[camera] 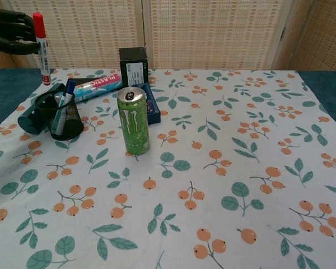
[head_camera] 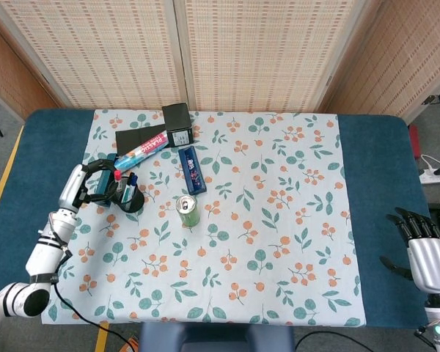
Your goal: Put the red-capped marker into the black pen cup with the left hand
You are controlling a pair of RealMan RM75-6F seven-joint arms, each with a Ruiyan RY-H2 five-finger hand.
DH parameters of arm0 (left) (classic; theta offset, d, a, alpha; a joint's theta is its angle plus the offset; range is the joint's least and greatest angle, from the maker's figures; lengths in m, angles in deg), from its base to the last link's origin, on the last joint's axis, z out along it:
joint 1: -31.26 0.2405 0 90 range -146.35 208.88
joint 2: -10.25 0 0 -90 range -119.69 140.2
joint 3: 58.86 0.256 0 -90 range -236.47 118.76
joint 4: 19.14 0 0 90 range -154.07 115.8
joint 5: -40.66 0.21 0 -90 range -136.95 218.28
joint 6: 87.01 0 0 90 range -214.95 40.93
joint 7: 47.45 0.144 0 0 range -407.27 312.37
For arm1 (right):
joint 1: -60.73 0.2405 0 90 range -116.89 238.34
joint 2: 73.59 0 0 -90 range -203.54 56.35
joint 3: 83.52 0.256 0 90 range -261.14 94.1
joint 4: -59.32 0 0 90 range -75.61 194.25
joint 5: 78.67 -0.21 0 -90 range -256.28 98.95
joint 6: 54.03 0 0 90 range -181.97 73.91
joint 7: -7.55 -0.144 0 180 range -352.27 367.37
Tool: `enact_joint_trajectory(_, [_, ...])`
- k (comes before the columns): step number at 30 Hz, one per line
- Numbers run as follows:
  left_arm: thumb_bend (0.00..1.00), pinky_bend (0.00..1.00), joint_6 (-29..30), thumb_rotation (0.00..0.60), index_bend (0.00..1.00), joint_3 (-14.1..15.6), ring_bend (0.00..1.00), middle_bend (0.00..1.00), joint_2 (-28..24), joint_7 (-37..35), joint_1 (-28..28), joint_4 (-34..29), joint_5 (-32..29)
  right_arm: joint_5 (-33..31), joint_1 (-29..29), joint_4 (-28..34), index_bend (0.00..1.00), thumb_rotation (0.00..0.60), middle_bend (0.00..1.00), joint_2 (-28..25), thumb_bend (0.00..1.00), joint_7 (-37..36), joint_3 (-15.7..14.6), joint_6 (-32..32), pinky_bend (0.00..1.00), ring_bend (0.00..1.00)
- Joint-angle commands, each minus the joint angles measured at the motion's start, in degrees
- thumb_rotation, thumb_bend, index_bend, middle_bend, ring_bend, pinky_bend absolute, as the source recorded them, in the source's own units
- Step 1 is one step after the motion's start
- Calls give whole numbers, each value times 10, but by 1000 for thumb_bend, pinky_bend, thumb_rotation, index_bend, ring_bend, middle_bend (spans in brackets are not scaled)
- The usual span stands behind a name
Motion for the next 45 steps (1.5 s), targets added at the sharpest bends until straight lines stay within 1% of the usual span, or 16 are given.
enact_joint_trajectory(1, [358,240,-28,600,535,8,212,564,33,-50,-21,67,-4,-5,-1,0,231,600,130,0,44,3,2,0,170,142])
enact_joint_trajectory(5, [357,239,-26,600,536,22,207,561,48,-84,-28,106,18,-6,1,-1,231,600,130,2,44,6,1,5,170,142])
enact_joint_trajectory(10, [357,239,-22,600,536,31,203,552,55,-105,-33,127,26,-7,0,0,231,600,130,2,44,7,2,4,170,142])
enact_joint_trajectory(13, [357,235,-19,600,507,34,177,502,53,-113,-36,129,30,-7,0,0,231,600,130,1,44,7,2,3,167,142])
enact_joint_trajectory(22, [358,197,-8,600,335,46,99,298,47,-112,-42,127,36,-4,-1,3,231,600,130,0,44,6,2,0,147,142])
enact_joint_trajectory(25, [358,187,-8,600,317,50,82,242,46,-112,-42,125,34,-4,-3,3,231,600,130,-1,43,5,2,-2,145,142])
enact_joint_trajectory(28, [358,180,1,600,317,60,77,238,33,-96,-39,113,45,-4,-2,4,232,600,130,-2,43,4,2,-1,145,142])
enact_joint_trajectory(30, [358,180,25,600,317,73,75,239,22,-41,-32,102,59,-2,-1,4,231,600,130,-1,43,3,1,1,145,142])
enact_joint_trajectory(31, [358,181,42,600,317,80,75,241,17,0,-27,96,65,-2,-1,3,231,600,130,-1,43,3,1,2,145,142])
enact_joint_trajectory(33, [359,188,90,600,317,94,76,243,6,119,-10,71,73,-2,-1,3,231,600,130,-1,43,2,0,3,145,142])
enact_joint_trajectory(35, [358,192,137,600,315,109,76,244,-9,228,13,22,75,-1,0,4,231,600,130,-2,43,1,0,4,145,142])
enact_joint_trajectory(38, [358,199,175,600,279,137,80,237,-44,338,50,-70,68,1,0,5,231,600,131,-3,44,0,-1,5,145,142])
enact_joint_trajectory(40, [358,203,204,600,245,156,85,218,-60,403,72,-108,74,2,0,6,232,600,130,-3,44,-1,-2,5,145,142])
enact_joint_trajectory(41, [358,203,231,600,236,170,85,208,-65,447,89,-122,83,3,0,6,232,600,130,-4,44,-2,-2,4,145,142])
enact_joint_trajectory(43, [359,194,270,600,221,192,85,185,-71,505,112,-128,106,6,0,7,231,600,130,-4,44,-2,-3,3,145,142])
enact_joint_trajectory(45, [359,178,314,600,211,209,85,165,-71,547,138,-115,130,8,0,8,231,600,130,-4,43,-3,-3,2,145,143])
